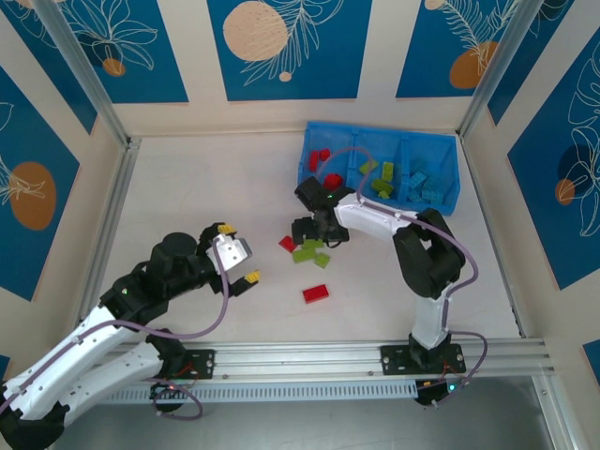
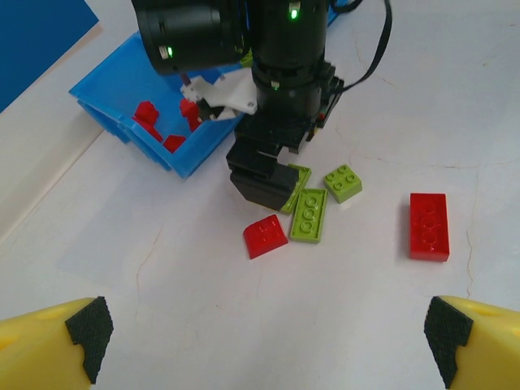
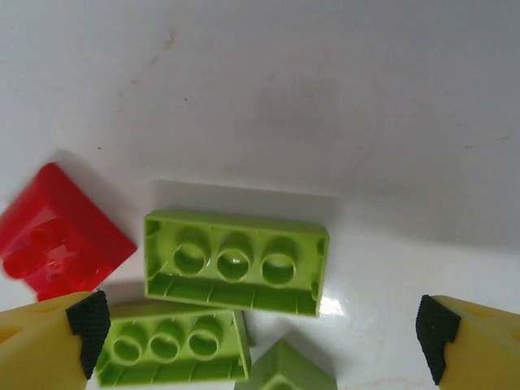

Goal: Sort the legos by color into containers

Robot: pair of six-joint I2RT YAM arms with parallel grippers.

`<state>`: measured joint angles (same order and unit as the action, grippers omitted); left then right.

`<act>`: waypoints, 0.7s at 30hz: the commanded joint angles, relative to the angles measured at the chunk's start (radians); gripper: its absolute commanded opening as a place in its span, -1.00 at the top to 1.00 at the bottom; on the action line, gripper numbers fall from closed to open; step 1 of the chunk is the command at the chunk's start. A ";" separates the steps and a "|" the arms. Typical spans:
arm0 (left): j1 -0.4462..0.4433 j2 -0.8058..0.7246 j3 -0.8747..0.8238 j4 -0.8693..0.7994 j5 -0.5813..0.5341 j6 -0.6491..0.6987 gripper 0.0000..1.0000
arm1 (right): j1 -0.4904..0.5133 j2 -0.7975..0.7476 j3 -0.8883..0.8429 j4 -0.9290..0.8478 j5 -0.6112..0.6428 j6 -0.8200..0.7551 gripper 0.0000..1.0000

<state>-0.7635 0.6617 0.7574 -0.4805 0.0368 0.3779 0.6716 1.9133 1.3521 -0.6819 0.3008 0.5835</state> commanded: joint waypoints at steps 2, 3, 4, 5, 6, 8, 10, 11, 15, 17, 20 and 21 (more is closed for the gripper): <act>0.001 -0.019 0.002 -0.007 0.025 0.029 -1.00 | -0.005 0.046 0.002 0.039 -0.067 0.010 -0.92; 0.001 -0.020 0.002 -0.005 0.023 0.030 -1.00 | -0.004 0.053 0.008 0.039 -0.071 0.012 -0.91; 0.001 -0.019 0.000 -0.004 0.023 0.030 -0.99 | -0.005 0.060 0.013 0.038 -0.072 0.012 -0.90; 0.001 -0.017 0.000 -0.004 0.021 0.030 -1.00 | -0.003 0.067 0.017 0.038 -0.070 0.013 -0.89; 0.000 -0.016 0.000 -0.006 0.021 0.030 -1.00 | -0.002 0.073 0.019 0.038 -0.068 0.013 -0.88; 0.001 -0.018 0.001 -0.007 0.022 0.032 -1.00 | -0.001 0.096 0.027 0.030 -0.050 0.014 -0.81; 0.001 -0.019 0.000 -0.006 0.021 0.034 -1.00 | 0.006 0.122 0.043 -0.001 -0.006 0.016 -0.73; 0.000 -0.019 0.000 -0.006 0.020 0.035 -1.00 | 0.011 0.136 0.052 -0.014 0.018 0.016 -0.67; 0.000 -0.019 0.000 -0.007 0.022 0.034 -1.00 | 0.024 0.156 0.062 -0.026 0.045 0.024 -0.41; 0.000 -0.019 0.000 -0.006 0.023 0.034 -1.00 | 0.025 0.145 0.056 -0.021 0.043 0.032 -0.21; 0.002 -0.016 -0.001 -0.006 0.017 0.035 -1.00 | 0.025 0.096 0.025 0.001 0.048 0.045 -0.04; 0.001 -0.016 -0.001 -0.007 0.015 0.035 -1.00 | 0.023 0.074 0.010 0.011 0.050 0.050 -0.04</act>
<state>-0.7635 0.6556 0.7574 -0.4808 0.0368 0.3962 0.6880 2.0083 1.4044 -0.7128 0.3584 0.6090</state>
